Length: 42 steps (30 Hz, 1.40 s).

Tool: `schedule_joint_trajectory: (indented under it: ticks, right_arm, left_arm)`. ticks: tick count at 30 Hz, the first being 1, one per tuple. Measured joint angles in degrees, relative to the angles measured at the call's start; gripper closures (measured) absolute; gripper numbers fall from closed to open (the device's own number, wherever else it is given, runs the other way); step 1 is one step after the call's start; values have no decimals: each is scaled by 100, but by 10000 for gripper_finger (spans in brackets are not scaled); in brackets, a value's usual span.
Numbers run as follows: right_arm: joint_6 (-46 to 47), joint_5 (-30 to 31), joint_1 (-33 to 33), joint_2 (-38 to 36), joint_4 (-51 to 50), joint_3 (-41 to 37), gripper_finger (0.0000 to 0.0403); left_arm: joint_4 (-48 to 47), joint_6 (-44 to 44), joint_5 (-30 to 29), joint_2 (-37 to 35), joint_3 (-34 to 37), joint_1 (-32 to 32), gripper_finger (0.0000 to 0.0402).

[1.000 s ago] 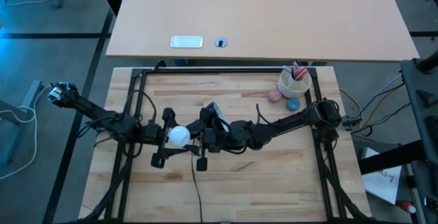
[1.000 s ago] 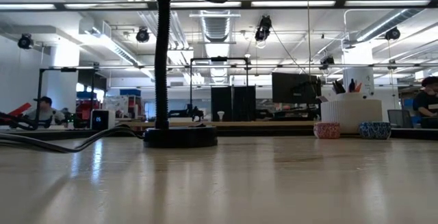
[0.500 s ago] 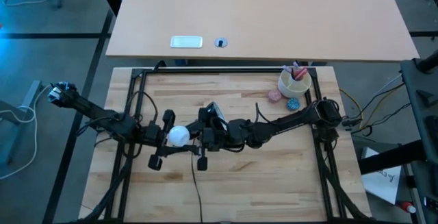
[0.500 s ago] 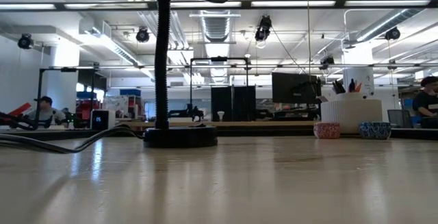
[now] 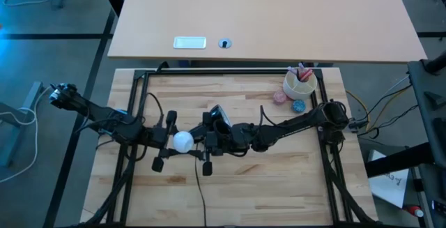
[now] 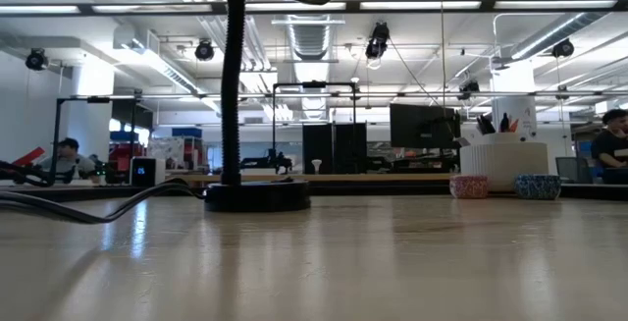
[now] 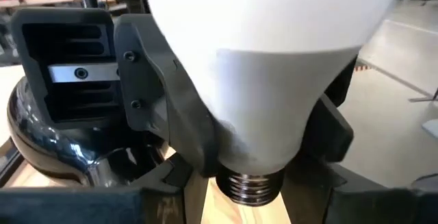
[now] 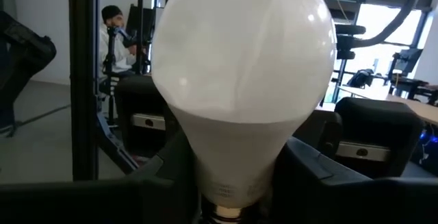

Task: Screw lightbulb
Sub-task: Insert the lightbulb into the lamp

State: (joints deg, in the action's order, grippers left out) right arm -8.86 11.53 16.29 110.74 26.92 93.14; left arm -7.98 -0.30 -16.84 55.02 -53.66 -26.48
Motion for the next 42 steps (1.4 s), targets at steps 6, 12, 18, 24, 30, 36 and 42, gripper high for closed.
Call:
schedule_joint_trajectory:
  ticks: [6, 12, 18, 24, 30, 36, 42]
  right_arm:
    - [-9, 7, -2, -2, -12, -2, 265]
    - [72, 30, -5, -2, 1, -2, 265]
    - [109, 72, -10, 0, -372, 188, 245]
    - [-195, 127, 3, 13, -1750, 820, 202]
    - [-445, 0, 107, 22, -4096, 1881, 140]
    - [-1670, 634, 501, 33, -4866, 2266, 85]
    - [-2264, 1453, 798, -2, -4707, 2275, 70]
  left_arm:
    - [-309, -181, -131, 116, -224, -6, 256]
    - [-347, -388, -155, 66, -224, -9, 301]
    - [-937, -610, -161, -23, -422, -9, 308]
    - [-2239, -1122, 38, 47, -1001, -4, 308]
    - [-3281, -1807, 826, 236, -1555, -48, 308]
    - [-3819, -2454, 1612, 406, -1704, -90, 308]
    - [-4065, -2737, 2073, 740, -1495, -207, 308]
